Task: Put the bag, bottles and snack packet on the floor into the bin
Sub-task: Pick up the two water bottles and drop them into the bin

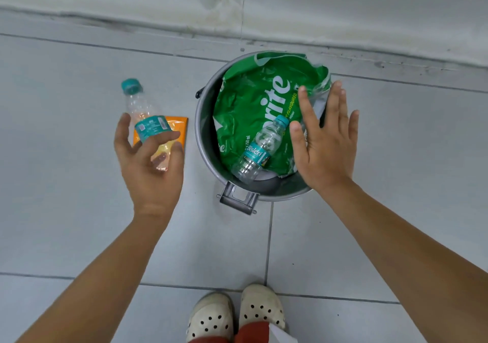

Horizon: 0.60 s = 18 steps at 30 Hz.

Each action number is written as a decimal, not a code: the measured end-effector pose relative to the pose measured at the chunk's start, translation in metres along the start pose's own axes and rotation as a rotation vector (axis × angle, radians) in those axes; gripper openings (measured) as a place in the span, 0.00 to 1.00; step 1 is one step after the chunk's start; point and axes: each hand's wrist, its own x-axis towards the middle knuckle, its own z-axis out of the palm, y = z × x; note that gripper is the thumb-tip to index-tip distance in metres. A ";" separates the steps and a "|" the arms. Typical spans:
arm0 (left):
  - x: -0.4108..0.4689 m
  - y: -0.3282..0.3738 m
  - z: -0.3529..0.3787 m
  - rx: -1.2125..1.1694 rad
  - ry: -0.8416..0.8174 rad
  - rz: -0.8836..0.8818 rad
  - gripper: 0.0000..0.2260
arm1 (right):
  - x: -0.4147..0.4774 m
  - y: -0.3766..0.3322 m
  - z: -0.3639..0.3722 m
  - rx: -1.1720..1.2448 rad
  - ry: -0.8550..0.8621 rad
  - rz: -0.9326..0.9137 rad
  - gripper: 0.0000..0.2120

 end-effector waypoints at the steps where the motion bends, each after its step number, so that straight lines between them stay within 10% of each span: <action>1: -0.003 0.012 -0.003 -0.014 -0.005 0.099 0.06 | 0.000 0.000 -0.001 0.001 -0.003 0.002 0.29; 9: -0.052 0.056 0.023 -0.081 -0.346 0.361 0.13 | 0.000 0.001 -0.001 0.028 0.013 0.000 0.27; 15: -0.017 -0.008 0.016 -0.138 0.038 -0.111 0.24 | 0.000 0.001 0.000 0.032 0.017 -0.010 0.27; 18: -0.002 -0.058 0.018 0.209 -0.088 -0.218 0.36 | 0.000 0.002 0.000 0.042 0.032 -0.004 0.27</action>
